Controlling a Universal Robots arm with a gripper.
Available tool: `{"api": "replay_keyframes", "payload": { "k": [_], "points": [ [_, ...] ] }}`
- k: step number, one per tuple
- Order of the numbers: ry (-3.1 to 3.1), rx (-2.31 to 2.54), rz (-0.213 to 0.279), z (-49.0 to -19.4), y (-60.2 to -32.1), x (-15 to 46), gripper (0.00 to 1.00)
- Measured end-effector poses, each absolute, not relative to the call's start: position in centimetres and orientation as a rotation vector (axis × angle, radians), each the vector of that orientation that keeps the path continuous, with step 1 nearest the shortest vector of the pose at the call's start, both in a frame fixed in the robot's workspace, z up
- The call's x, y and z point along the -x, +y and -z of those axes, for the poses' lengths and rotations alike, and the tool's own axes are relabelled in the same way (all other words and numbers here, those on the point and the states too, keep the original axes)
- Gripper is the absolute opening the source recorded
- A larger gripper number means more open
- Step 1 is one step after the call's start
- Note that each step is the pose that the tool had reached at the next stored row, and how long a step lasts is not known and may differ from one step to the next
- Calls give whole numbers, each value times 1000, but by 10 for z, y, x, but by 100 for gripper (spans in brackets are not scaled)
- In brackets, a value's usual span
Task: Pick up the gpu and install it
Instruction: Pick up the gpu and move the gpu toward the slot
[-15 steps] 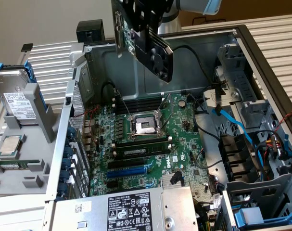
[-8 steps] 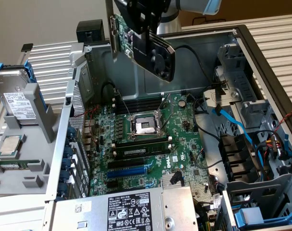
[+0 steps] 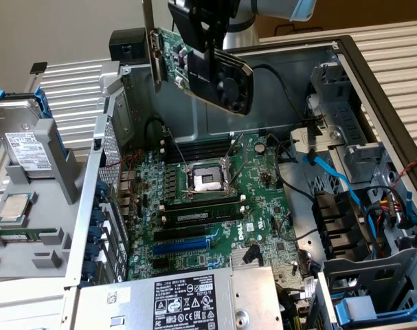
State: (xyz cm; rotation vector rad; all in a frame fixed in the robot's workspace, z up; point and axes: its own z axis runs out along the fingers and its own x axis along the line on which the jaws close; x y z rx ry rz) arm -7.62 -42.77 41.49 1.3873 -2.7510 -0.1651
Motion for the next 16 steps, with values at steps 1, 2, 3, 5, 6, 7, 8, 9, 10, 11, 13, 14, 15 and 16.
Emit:
{"api": "replay_keyframes", "payload": {
  "k": [1, 2, 3, 5, 6, 7, 8, 9, 10, 11, 13, 14, 15, 16],
  "points": [
    [-2743, -1412, 161, -415, -428, 76, 27],
    [-2737, -1436, 155, -415, -428, 76, 27],
    [-2731, -1460, 150, -415, -428, 76, 27],
    [-2715, -1511, 140, -414, -428, 76, 27],
    [-2704, -1537, 136, -414, -428, 76, 27],
    [-2692, -1562, 134, -414, -428, 76, 27],
    [-2679, -1587, 131, -413, -428, 76, 27],
    [-2664, -1614, 130, -413, -428, 76, 27],
    [-2649, -1639, 128, -412, -428, 76, 27],
    [-2634, -1663, 126, -411, -428, 76, 27],
    [-2605, -1711, 123, -410, -428, 76, 27],
    [-2590, -1735, 122, -410, -428, 76, 27],
    [-2574, -1758, 120, -409, -428, 76, 27],
    [-2558, -1783, 119, -408, -428, 76, 27]
  ]
}}
